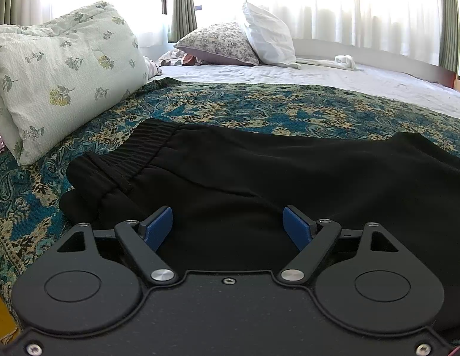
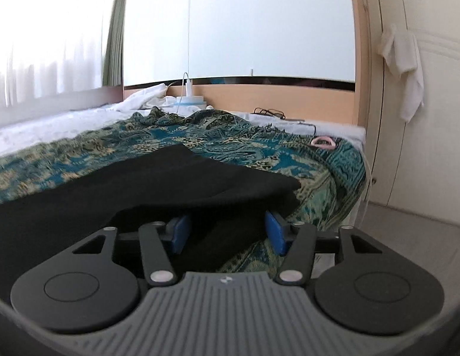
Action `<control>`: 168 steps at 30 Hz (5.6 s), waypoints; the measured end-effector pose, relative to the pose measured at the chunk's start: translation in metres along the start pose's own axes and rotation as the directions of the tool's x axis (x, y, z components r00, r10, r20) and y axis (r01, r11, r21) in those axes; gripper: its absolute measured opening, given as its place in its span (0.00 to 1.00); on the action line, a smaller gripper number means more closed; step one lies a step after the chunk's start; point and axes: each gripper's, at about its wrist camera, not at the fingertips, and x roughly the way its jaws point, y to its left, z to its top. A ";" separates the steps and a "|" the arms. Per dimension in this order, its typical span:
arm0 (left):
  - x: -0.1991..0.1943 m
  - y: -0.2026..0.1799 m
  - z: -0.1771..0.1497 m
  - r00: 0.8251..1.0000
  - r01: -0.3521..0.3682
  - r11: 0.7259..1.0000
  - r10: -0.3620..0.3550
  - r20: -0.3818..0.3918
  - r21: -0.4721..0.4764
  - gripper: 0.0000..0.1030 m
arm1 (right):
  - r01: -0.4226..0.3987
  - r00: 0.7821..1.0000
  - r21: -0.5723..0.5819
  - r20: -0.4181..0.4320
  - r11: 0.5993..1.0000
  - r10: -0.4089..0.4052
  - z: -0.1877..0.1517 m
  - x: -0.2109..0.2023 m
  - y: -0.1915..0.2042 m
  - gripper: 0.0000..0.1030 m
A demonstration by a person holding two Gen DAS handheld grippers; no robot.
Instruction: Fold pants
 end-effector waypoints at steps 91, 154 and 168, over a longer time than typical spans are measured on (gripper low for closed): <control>-0.143 -0.348 -0.059 0.709 0.697 0.636 -0.678 -0.192 0.329 0.80 | -0.112 0.991 0.614 0.016 0.781 0.130 0.007 0.038 -0.113 0.65; -0.089 -0.148 -0.002 0.718 0.690 0.723 -0.688 -0.104 -0.024 0.70 | -0.907 0.406 -0.293 -0.424 0.301 0.810 -0.019 -0.177 0.127 0.84; -0.115 -0.244 -0.005 0.676 0.734 0.629 -0.713 -0.187 0.256 0.82 | -0.735 0.655 0.065 -0.191 0.675 0.731 0.004 -0.110 0.032 0.88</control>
